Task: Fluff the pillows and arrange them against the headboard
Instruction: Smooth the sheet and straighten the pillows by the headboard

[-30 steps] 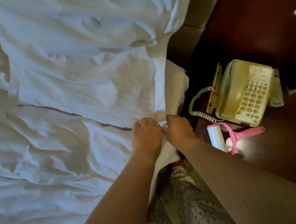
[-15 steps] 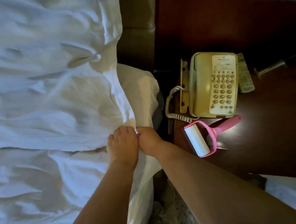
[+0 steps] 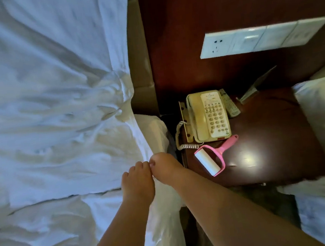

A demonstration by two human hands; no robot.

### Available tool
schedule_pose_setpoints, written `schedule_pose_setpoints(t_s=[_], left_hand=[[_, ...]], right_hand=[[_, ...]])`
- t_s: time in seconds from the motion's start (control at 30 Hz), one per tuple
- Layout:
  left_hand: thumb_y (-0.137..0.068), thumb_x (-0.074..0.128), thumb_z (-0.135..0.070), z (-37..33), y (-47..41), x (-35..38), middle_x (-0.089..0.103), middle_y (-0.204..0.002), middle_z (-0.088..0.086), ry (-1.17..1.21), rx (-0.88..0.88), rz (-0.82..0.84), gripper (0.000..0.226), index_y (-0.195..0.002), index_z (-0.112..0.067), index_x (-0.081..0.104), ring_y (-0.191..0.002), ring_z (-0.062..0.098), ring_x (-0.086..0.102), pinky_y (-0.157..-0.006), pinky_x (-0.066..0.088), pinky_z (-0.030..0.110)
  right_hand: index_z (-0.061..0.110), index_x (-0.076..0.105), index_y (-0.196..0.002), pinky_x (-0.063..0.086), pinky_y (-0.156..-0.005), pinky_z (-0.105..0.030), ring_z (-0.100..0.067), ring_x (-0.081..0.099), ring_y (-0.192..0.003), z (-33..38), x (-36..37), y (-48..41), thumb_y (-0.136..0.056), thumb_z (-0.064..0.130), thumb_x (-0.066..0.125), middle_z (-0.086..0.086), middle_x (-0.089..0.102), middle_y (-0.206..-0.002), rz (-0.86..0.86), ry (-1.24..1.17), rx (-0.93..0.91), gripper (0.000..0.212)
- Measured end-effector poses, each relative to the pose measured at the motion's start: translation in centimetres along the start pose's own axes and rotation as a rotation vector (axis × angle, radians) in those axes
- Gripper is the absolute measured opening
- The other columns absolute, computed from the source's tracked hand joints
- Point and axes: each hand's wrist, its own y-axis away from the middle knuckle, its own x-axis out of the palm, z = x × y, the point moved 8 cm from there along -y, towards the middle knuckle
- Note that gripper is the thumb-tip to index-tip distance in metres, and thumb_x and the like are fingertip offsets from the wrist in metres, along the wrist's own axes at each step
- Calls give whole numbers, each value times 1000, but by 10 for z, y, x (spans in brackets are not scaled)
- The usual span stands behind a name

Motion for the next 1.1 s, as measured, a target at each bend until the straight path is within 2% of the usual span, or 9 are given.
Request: schedule_pose_setpoints(t_s=[0.07,0.23,0.37,0.53,0.6,0.8,0.87,1.03,1.1], left_hand=[[-92,46,-20,13,14,-38,52,-121,-2,36,-26,-53,37,-129,-21,42,-109,17,55,-88,40,27],[-90,44,-15,48,65,-125,53,-117,-3,94,-55,-196,39,-128,-22,43,-106,17,56,-86,42,28],[-91,43,-14,80,104,-181,51,-124,-2,129,-69,-304,48,-138,-24,36,-113,17,53,-91,41,29],[-93,46,-20,128,130,-248,50,-126,-2,154,-132,-447,45,-137,-24,36,-115,17,52,-93,41,29],[-93,47,-20,145,135,-270,49,-128,-2,157,-163,-487,46,-137,-23,34,-117,18,51,-95,41,30],[-93,48,-19,201,133,-313,48,-128,-1,218,-247,-572,51,-141,-25,31,-116,19,50,-95,40,32],[-92,46,-17,219,125,-323,48,-127,0,218,-268,-581,50,-140,-23,33,-115,20,51,-93,41,33],[-90,43,-9,244,85,-358,49,-128,2,233,-289,-592,49,-136,-23,36,-114,23,52,-93,41,36],[-91,41,-11,243,61,-379,49,-128,2,236,-281,-611,50,-138,-24,34,-114,25,53,-91,41,36]], right_hand=[[6,62,-107,42,-73,-31,-31,58,-94,33,-28,23,-95,13,45,-15,64,-108,-76,-15,-53,22],[16,64,-113,49,-83,-32,-28,59,-103,123,-75,82,-92,16,51,-9,65,-113,-244,40,-195,25],[15,62,-114,50,-90,-36,-27,58,-106,189,-95,128,-92,14,49,-8,62,-118,-301,113,-310,26],[20,60,-117,47,-76,-26,-23,59,-103,254,-115,163,-92,13,47,-4,60,-120,-369,107,-391,29],[21,60,-117,49,-78,-26,-22,60,-102,281,-123,171,-93,13,47,-3,60,-120,-406,113,-442,28],[22,64,-111,52,-86,-33,-23,61,-102,364,-138,172,-90,17,48,-2,63,-116,-481,212,-595,26],[22,63,-114,51,-87,-31,-21,60,-104,389,-146,165,-92,21,49,-1,62,-118,-534,286,-645,26],[18,61,-113,44,-89,-32,-22,50,-113,414,-208,145,-92,18,46,1,58,-117,-793,417,-693,26],[16,63,-105,43,-83,-35,-27,53,-108,411,-240,135,-84,11,50,-2,59,-109,-908,473,-676,25]])
